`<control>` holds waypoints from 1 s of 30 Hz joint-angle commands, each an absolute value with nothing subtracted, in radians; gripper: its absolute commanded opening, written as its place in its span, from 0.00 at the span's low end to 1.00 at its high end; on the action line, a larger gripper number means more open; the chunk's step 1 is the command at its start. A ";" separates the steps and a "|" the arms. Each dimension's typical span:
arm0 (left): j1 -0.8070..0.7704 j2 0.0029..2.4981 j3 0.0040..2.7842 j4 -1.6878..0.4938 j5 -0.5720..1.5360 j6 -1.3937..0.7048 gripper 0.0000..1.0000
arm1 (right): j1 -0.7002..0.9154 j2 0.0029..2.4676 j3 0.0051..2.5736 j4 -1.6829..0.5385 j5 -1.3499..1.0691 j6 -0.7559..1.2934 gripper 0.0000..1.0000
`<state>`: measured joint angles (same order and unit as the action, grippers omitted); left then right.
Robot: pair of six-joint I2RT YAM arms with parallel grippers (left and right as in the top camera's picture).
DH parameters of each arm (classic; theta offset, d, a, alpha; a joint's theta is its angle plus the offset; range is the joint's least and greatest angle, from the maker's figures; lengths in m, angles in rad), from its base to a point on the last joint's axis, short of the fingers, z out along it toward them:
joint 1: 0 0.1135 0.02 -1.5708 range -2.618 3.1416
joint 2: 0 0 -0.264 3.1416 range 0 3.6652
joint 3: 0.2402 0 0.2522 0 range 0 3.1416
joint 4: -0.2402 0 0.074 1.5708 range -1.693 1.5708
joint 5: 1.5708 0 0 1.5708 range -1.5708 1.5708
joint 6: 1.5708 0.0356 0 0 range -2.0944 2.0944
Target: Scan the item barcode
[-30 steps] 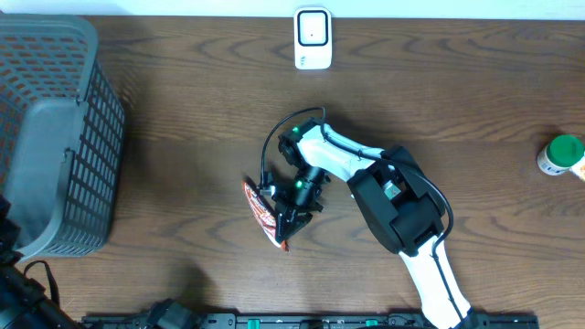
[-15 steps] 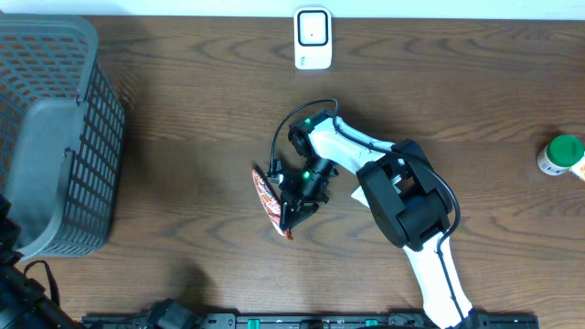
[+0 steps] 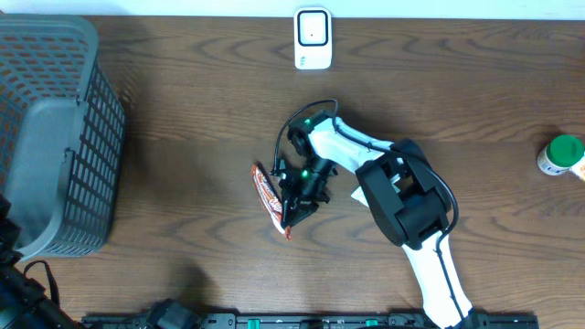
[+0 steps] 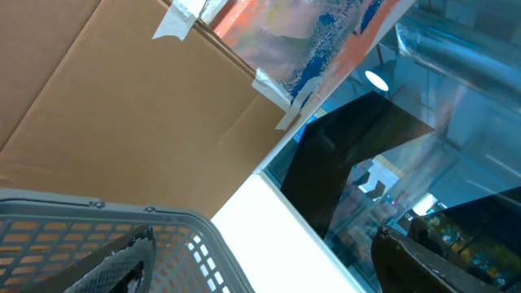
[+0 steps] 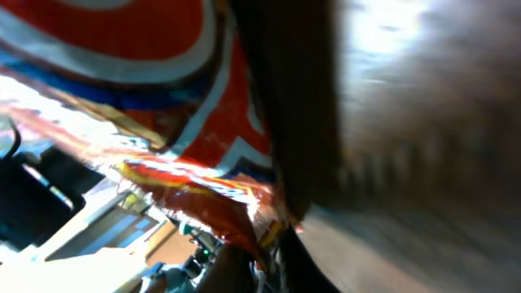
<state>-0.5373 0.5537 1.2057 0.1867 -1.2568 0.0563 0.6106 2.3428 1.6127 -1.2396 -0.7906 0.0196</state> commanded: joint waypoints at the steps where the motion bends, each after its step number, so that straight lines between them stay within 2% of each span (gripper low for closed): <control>1: -0.533 0.545 1.199 0.191 -1.269 0.069 0.85 | 0.574 2.378 1.596 -1.227 -0.589 0.105 0.22; 4: -0.533 0.545 1.199 0.191 -1.269 0.069 0.85 | 0.551 2.378 1.597 -1.229 -0.545 0.105 0.45; 8: -0.533 0.545 1.199 0.191 -1.269 0.069 0.85 | 0.527 2.378 1.599 -1.243 -0.475 0.113 0.55; 11: -0.533 0.545 1.199 0.191 -1.269 0.069 0.85 | 0.504 2.377 1.626 -1.286 -0.418 0.127 0.56; 12: -0.533 0.545 1.199 0.191 -1.269 0.069 0.85 | 0.497 2.376 1.641 -1.303 -0.401 0.127 0.54; 13: -0.533 0.545 1.199 0.191 -1.269 0.069 0.85 | 0.490 2.373 1.657 -1.319 -0.389 0.126 0.45; 14: -0.533 0.545 1.199 0.191 -1.269 0.069 0.85 | 0.484 2.373 1.679 -1.335 -0.380 0.126 0.24; 15: -0.533 0.545 1.199 0.191 -1.269 0.069 0.85 | 0.481 2.369 1.705 -1.355 -0.373 0.126 0.11; 16: -0.533 0.545 1.199 0.191 -1.269 0.069 0.85 | 0.479 2.368 1.734 -1.372 -0.374 0.125 0.02; 19: -0.533 0.545 1.199 0.187 -1.269 0.069 0.85 | 0.481 2.363 1.826 -1.432 -0.396 0.110 0.01; 24: -0.533 0.545 1.199 0.187 -1.269 0.069 0.85 | 0.512 2.362 1.919 -1.472 -0.564 0.042 0.01; 30: -0.533 0.545 1.199 0.187 -1.269 0.069 0.85 | 0.579 2.362 1.918 -1.465 -0.551 0.044 0.01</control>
<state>-0.5373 0.5537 1.2057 0.1848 -1.2568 0.0563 0.5365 2.3627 1.9095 -1.4693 -0.5243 0.0662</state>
